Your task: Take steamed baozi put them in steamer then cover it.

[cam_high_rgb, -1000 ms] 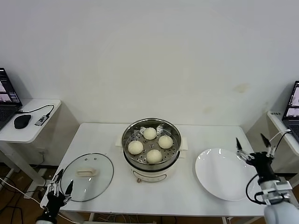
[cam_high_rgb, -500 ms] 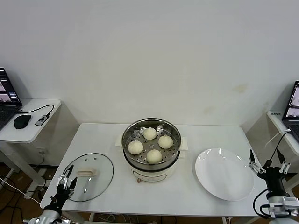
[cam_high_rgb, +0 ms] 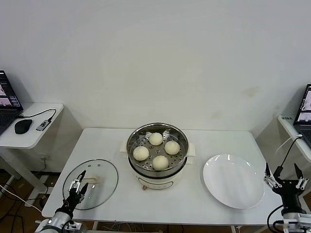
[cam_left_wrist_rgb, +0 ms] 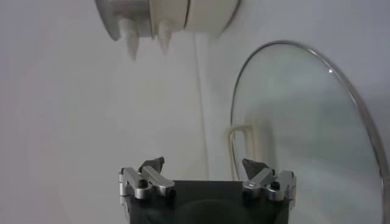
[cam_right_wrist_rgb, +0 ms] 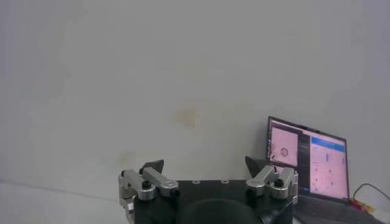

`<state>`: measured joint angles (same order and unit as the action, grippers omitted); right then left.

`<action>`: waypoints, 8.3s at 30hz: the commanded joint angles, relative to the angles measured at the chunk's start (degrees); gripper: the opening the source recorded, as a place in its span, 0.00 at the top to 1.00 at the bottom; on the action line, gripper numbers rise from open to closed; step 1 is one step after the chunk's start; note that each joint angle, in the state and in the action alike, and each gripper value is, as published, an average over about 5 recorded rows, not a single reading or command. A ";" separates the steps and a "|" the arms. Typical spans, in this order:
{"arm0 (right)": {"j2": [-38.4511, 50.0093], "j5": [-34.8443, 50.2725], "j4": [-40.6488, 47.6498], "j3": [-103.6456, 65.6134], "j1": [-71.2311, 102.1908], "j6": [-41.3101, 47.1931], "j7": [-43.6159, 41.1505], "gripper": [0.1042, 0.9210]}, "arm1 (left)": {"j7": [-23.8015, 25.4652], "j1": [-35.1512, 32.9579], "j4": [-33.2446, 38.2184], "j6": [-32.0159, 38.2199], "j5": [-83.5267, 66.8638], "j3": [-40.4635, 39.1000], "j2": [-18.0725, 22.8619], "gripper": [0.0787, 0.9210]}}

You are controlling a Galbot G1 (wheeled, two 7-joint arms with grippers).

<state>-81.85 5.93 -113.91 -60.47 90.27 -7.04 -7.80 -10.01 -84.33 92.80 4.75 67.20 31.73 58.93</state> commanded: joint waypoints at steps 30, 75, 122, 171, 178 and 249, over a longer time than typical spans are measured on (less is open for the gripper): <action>-1.93 -2.78 1.18 1.20 0.99 -0.54 -0.30 0.12 | 0.52 12.61 -11.77 -0.52 -5.07 -5.53 -0.01 0.30; -4.40 -10.33 -0.84 8.06 2.19 -2.01 0.18 0.12 | 7.00 14.58 24.51 -33.67 -19.59 -13.61 -13.60 0.93; -8.17 -18.29 4.14 11.39 -1.73 -3.42 4.32 0.12 | 29.15 44.32 6.10 -49.19 8.96 -47.12 18.02 0.93; -7.13 -17.56 5.43 11.76 -1.60 -3.89 3.98 0.12 | 26.99 40.25 3.86 -47.37 10.63 -44.54 20.96 0.93; -7.28 -17.87 5.31 12.33 -1.27 -3.99 3.98 0.12 | 25.99 39.44 6.72 -47.36 10.28 -44.45 20.82 0.76; -2.91 -9.61 2.24 20.15 8.62 -6.26 0.25 0.12 | 1.28 -22.74 25.16 2.16 -84.59 -0.76 14.67 0.12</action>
<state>-85.08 -4.23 -111.57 -40.76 98.31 -13.42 -7.22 -9.24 -106.07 118.86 6.22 -15.94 30.30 73.42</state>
